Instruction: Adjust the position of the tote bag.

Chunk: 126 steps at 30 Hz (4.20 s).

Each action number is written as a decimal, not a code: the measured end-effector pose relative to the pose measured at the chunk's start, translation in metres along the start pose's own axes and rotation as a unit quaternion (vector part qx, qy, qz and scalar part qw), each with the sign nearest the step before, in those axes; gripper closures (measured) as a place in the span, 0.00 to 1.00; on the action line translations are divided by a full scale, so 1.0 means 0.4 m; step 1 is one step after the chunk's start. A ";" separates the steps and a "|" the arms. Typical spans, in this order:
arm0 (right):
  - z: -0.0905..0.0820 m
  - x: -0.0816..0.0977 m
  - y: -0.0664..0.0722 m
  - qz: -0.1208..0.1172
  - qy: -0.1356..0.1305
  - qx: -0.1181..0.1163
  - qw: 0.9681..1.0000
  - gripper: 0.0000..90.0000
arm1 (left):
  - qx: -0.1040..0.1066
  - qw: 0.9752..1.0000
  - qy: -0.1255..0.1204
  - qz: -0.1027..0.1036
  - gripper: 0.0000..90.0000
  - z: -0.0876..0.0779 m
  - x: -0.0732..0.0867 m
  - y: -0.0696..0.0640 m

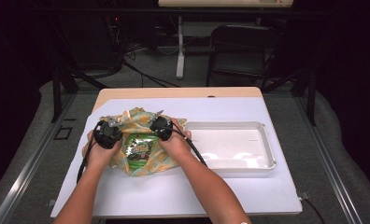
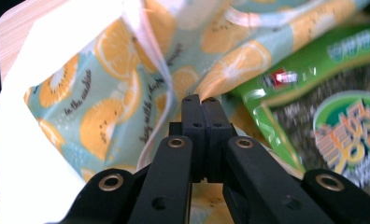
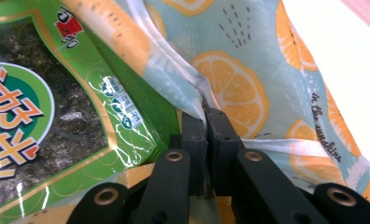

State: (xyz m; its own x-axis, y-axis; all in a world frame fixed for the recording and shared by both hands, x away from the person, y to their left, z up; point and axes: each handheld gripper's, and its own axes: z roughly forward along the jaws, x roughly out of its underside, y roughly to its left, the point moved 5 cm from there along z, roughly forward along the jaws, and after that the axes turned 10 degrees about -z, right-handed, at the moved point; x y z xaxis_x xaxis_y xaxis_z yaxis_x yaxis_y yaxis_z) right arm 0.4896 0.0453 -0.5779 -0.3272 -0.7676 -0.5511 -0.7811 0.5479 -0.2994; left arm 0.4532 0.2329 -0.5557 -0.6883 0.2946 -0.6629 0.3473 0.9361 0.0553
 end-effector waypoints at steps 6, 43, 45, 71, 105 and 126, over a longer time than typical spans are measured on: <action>-0.002 -0.004 -0.001 -0.002 -0.001 0.005 1.000 0.95 | 0.002 1.000 0.006 -0.026 1.00 0.035 -0.022 0.016; -0.021 -0.010 -0.020 0.031 0.010 -0.011 0.999 0.75 | 0.007 0.998 0.049 -0.046 1.00 0.104 0.011 0.024; -0.045 -0.019 -0.016 0.033 -0.012 -0.020 0.999 0.72 | 0.006 0.998 0.048 -0.045 1.00 0.105 0.011 0.023; -0.140 0.019 0.131 -0.040 -0.002 -0.102 0.994 0.86 | 0.007 0.998 0.049 -0.047 0.99 0.105 0.010 0.022; -0.137 0.129 0.155 -0.027 0.049 -0.110 0.992 0.93 | 0.104 0.993 -0.039 -0.030 0.67 -0.111 -0.029 -0.074; -0.139 0.134 0.153 -0.020 0.043 -0.110 0.993 0.92 | 0.065 0.995 0.066 0.045 1.00 -0.107 0.100 -0.120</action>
State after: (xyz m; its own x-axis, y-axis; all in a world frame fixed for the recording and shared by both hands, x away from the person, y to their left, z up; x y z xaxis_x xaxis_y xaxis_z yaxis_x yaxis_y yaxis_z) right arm 0.3946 0.0194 -0.5825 -0.3308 -0.8176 -0.4713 -0.8880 0.4387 -0.1378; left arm 0.3819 0.2079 -0.5529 -0.7253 0.4074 -0.5549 0.4855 0.8742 0.0073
